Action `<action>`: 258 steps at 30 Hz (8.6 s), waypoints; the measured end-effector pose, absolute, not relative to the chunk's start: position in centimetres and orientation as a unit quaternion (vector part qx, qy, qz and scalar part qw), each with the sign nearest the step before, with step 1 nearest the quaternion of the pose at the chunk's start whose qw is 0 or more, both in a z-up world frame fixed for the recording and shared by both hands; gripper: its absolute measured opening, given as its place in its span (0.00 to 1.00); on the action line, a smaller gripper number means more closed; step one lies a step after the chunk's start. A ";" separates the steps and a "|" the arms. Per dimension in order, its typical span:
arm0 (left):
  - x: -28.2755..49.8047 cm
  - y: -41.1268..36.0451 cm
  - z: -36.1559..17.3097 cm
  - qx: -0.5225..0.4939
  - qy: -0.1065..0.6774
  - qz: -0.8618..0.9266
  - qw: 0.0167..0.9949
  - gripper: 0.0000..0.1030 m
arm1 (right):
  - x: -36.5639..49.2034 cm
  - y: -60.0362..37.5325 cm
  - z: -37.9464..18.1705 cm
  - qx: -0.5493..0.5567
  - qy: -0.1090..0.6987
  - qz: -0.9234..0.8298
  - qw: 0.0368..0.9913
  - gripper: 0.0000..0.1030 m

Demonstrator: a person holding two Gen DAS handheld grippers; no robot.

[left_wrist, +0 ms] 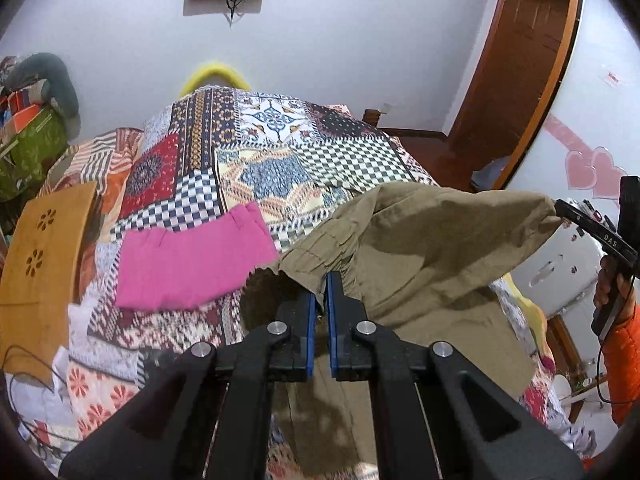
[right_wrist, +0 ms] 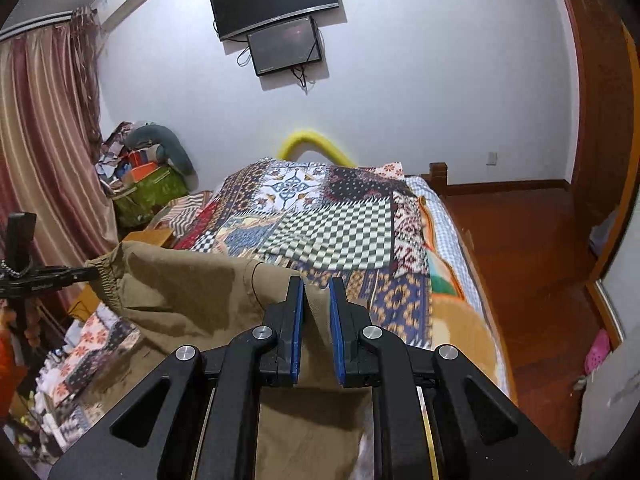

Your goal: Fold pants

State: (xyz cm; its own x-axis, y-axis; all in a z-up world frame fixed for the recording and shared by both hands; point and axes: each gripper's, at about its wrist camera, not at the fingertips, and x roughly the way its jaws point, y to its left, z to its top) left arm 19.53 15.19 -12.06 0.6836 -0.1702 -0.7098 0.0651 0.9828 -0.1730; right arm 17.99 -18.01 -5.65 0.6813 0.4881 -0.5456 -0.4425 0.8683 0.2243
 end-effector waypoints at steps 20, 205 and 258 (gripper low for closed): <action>10.0 14.4 -18.2 -0.062 0.445 -0.067 0.891 0.06 | 9.2 -19.7 -14.2 0.055 0.415 0.228 0.879 0.11; 22.8 13.9 -25.4 -0.073 0.506 -0.004 0.859 0.84 | 21.0 1.9 -20.3 -0.170 0.484 0.402 0.758 0.65; 10.3 12.2 -21.5 -0.197 0.480 0.008 0.855 0.86 | 13.6 -6.6 -14.3 -0.053 0.433 0.340 0.833 0.65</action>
